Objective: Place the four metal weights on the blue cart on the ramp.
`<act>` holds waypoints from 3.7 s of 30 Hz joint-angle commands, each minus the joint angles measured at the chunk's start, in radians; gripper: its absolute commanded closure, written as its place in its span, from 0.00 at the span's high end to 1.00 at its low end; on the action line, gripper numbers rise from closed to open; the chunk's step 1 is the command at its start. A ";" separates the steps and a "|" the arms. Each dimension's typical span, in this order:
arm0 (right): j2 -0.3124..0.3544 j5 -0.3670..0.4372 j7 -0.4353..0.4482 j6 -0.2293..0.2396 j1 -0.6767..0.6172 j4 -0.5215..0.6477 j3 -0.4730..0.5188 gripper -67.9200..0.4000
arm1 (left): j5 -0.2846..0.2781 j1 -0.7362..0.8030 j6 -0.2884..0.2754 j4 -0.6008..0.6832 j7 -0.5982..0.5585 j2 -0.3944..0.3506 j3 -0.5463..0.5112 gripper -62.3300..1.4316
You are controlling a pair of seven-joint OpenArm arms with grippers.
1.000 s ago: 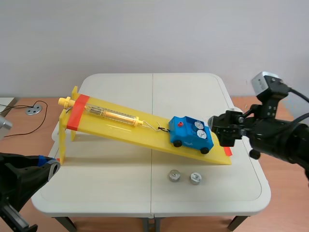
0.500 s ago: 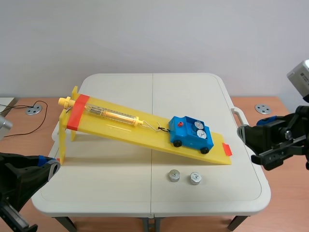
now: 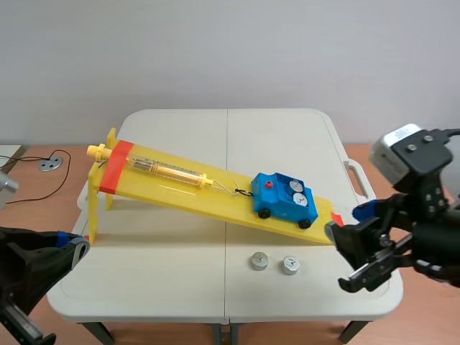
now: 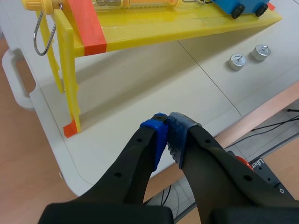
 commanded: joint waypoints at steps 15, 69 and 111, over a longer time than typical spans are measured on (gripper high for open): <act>-0.128 -0.140 0.252 -0.092 0.286 -0.305 -0.189 0.44 | -0.074 -0.034 -0.036 0.076 -0.089 0.022 -0.010 0.07; -0.214 -0.280 0.260 -0.225 0.460 -0.691 -0.370 0.02 | -0.074 -0.034 -0.036 0.076 -0.089 0.022 -0.010 0.07; -0.168 0.224 0.144 -0.218 0.287 -0.068 0.063 0.01 | -0.074 -0.034 -0.037 0.076 -0.089 0.022 -0.010 0.07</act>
